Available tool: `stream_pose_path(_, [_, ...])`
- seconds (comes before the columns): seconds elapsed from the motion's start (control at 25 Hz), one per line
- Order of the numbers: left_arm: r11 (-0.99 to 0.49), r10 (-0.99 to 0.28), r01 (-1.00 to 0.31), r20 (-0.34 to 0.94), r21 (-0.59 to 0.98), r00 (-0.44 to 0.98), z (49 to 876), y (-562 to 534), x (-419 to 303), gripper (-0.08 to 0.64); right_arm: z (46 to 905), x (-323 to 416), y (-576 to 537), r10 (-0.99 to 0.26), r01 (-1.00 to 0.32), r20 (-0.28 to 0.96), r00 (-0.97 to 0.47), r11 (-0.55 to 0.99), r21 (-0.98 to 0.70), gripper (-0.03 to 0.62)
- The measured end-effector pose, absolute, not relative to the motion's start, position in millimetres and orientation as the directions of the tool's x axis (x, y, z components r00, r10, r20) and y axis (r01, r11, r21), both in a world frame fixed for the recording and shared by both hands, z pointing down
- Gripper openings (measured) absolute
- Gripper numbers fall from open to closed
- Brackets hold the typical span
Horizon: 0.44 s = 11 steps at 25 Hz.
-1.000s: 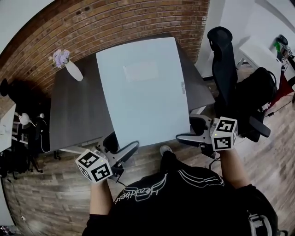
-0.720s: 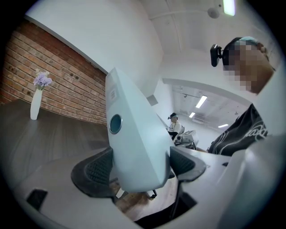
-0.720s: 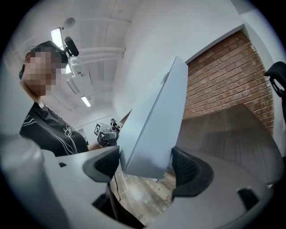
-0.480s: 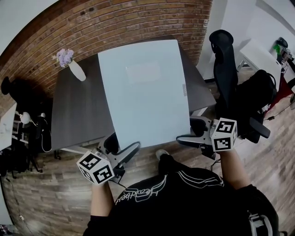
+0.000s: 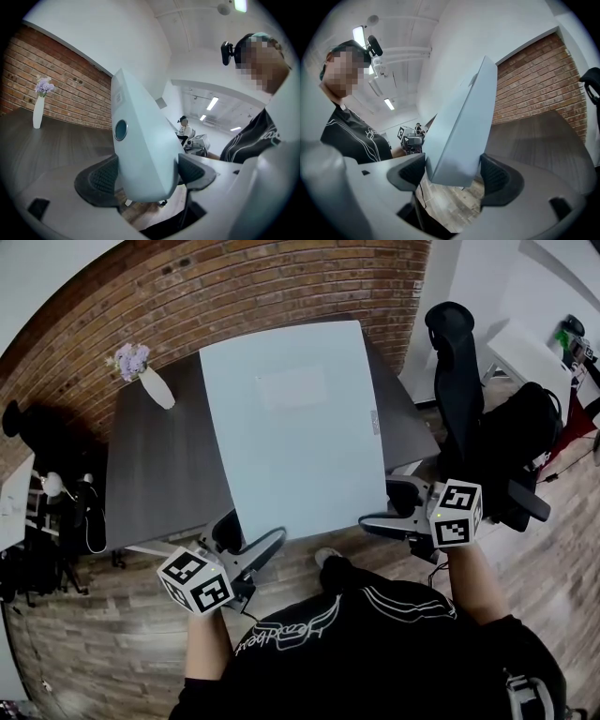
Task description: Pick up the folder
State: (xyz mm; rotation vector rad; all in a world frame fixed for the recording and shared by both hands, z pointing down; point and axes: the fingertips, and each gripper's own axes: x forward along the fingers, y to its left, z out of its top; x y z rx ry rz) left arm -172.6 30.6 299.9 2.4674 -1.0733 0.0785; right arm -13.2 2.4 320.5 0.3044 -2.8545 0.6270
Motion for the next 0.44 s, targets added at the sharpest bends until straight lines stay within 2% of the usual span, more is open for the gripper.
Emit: stream_pose_path(0.44, [-0.604, -0.675, -0.701, 0.225, 0.379, 0.703, 301.3, 13.4, -171.9, 0.383, 322.7, -12.3, -12.1, -0.168, -0.253, 0.232, -0.958, 0.878, -0.406, 0.318])
